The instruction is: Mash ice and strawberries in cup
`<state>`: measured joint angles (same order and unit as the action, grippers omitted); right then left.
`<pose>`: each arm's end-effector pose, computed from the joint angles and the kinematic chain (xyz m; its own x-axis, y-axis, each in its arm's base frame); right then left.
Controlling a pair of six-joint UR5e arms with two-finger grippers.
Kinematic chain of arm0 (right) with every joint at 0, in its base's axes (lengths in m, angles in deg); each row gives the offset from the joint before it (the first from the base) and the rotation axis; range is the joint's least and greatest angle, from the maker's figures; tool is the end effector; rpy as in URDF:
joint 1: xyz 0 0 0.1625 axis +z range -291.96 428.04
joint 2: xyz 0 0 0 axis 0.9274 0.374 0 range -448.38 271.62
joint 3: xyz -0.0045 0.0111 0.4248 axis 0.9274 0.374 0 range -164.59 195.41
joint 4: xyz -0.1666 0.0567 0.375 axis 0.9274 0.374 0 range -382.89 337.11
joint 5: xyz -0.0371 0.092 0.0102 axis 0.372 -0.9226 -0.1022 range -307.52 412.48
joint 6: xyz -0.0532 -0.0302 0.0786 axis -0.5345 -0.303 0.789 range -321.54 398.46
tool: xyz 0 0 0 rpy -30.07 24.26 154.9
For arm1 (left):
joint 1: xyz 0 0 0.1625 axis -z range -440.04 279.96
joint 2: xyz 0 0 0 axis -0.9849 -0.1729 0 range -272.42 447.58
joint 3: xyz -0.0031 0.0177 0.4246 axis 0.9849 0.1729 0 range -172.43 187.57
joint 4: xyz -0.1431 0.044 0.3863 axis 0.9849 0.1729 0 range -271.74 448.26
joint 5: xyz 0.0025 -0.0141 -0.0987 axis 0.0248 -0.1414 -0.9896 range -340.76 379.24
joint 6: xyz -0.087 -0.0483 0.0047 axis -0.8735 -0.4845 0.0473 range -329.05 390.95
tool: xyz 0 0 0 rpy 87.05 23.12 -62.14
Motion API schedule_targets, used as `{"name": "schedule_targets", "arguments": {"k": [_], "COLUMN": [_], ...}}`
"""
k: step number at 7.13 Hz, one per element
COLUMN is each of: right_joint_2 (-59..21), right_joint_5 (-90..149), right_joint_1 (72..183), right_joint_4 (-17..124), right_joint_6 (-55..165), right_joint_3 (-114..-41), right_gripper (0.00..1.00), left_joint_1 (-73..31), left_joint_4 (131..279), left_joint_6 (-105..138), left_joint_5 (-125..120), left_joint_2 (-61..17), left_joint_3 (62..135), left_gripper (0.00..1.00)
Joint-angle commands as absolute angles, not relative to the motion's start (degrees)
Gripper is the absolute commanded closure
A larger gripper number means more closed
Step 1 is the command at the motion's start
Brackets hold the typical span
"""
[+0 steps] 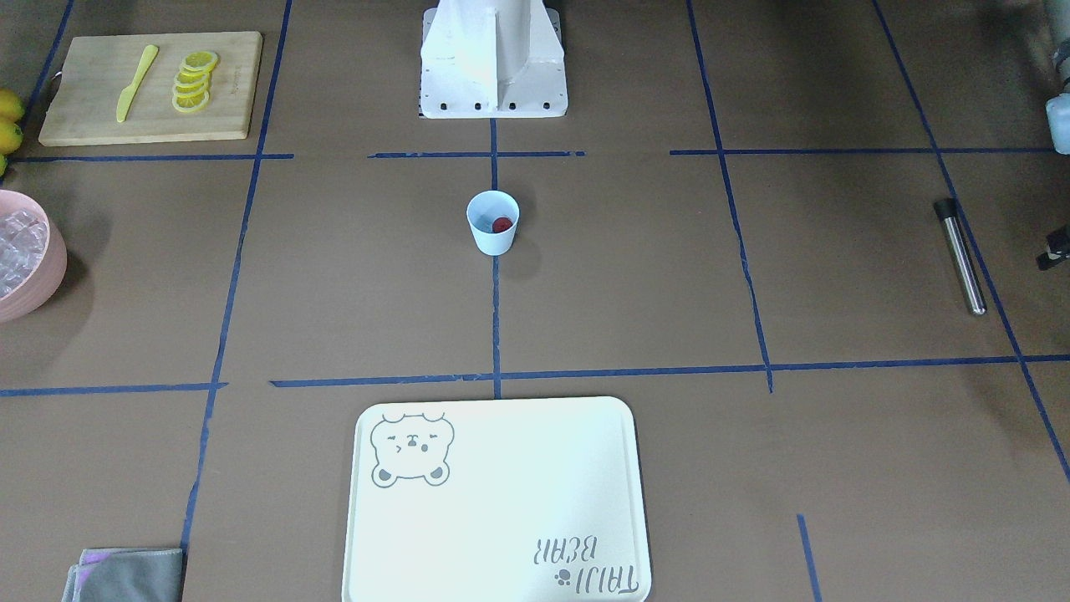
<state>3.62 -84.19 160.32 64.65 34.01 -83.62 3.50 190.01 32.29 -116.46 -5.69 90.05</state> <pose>0.0801 -0.4812 0.5901 0.6914 -0.1686 0.7025 0.0144 0.9754 0.2199 -0.0027 -0.5270 0.6718 0.6806 0.1944 -0.7064 -0.1275 0.9809 0.1471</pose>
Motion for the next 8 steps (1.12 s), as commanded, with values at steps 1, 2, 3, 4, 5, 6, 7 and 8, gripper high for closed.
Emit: {"name": "schedule_targets", "arguments": {"k": [1, 2, 3, 4, 5, 6, 7, 8], "right_joint_2": [3.90, 3.99, 3.99, 4.08, 4.08, 4.51, 5.21, 5.48], "right_joint_5": [-84.28, -84.28, -84.10, -84.01, -84.36, -84.63, -84.72, -84.63], "right_joint_1": [160.32, 160.32, 160.32, 160.32, 160.32, 160.32, 160.32, 160.32], "right_joint_4": [64.65, 64.65, 64.73, 64.73, 65.34, 65.52, 65.61, 65.61], "right_joint_6": [34.06, 33.98, 33.89, 33.98, 34.41, 34.94, 35.12, 35.03], "right_joint_3": [-83.73, -83.82, -83.65, -83.56, -83.12, -82.94, -82.51, -82.42], "right_gripper": [0.01, 0.01, 0.01, 0.01, 0.01, 0.01, 0.01, 0.01], "left_joint_1": [8.54, 9.77, 9.87, 9.87, 9.87, 10.13, 10.40, 10.57], "left_joint_4": [176.53, 175.11, 174.92, 174.92, 175.01, 174.92, 174.92, 174.92], "left_joint_6": [42.01, 42.02, 41.67, 40.98, 39.49, 39.47, 39.47, 39.47], "left_joint_5": [-116.37, -116.46, -116.46, -116.46, -116.55, -116.55, -116.55, -116.55], "left_joint_2": [-8.40, -8.49, -8.23, -7.79, -7.61, -7.61, -7.52, -7.43], "left_joint_3": [91.86, 91.86, 91.86, 91.77, 91.85, 91.86, 91.86, 91.86], "left_gripper": [0.00, 0.00, 0.00, 0.00, 0.00, 0.00, 0.00, 0.00]}}
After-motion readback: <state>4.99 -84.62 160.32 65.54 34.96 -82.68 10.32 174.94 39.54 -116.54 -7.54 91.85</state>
